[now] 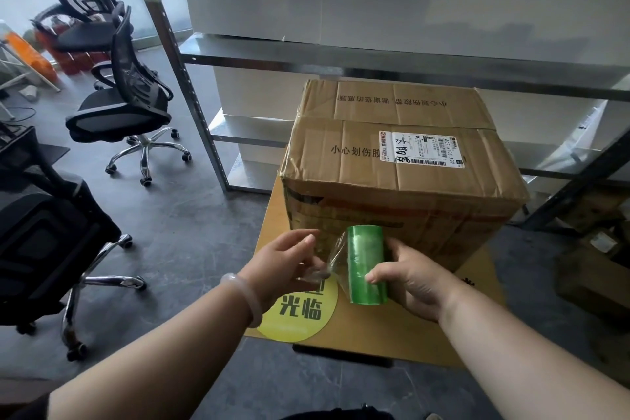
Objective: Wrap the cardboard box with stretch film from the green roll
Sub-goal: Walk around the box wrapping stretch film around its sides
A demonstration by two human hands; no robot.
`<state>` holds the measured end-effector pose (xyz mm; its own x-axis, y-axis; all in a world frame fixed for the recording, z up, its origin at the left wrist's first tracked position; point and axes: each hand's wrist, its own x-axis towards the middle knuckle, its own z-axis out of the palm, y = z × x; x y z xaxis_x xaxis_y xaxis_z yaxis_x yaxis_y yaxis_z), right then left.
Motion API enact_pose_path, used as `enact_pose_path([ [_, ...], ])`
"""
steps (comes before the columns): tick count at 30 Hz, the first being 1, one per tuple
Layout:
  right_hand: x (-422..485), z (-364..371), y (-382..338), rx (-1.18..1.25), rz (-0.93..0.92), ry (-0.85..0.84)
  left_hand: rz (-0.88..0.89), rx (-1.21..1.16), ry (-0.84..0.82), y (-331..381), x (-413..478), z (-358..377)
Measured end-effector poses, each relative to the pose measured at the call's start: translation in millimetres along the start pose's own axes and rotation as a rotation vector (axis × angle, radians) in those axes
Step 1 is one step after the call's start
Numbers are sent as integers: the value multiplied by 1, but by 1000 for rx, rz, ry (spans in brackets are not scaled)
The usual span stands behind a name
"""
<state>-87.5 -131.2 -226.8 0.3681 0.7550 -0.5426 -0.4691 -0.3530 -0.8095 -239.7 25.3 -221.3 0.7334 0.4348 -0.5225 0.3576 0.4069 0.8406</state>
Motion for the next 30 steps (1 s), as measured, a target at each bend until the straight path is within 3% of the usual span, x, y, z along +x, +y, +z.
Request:
enact_pose_path([
  [4,2,5,-5,-29,-51,-30,-148,144,-101,3,8,6],
  [6,2,5,-6,-53,-73,-3,-133,342,-123,2,11,4],
  [8,2,3,-6,-86,-94,35,-114,383,-120,-2,14,-3],
  [22,11,9,5,-365,-245,243,71,-413,160,-11,14,-9],
  [24,12,14,7,-437,-281,272,97,-432,253,-11,18,-7],
  [30,18,19,15,-521,-378,379,238,-181,432,-14,35,-11],
])
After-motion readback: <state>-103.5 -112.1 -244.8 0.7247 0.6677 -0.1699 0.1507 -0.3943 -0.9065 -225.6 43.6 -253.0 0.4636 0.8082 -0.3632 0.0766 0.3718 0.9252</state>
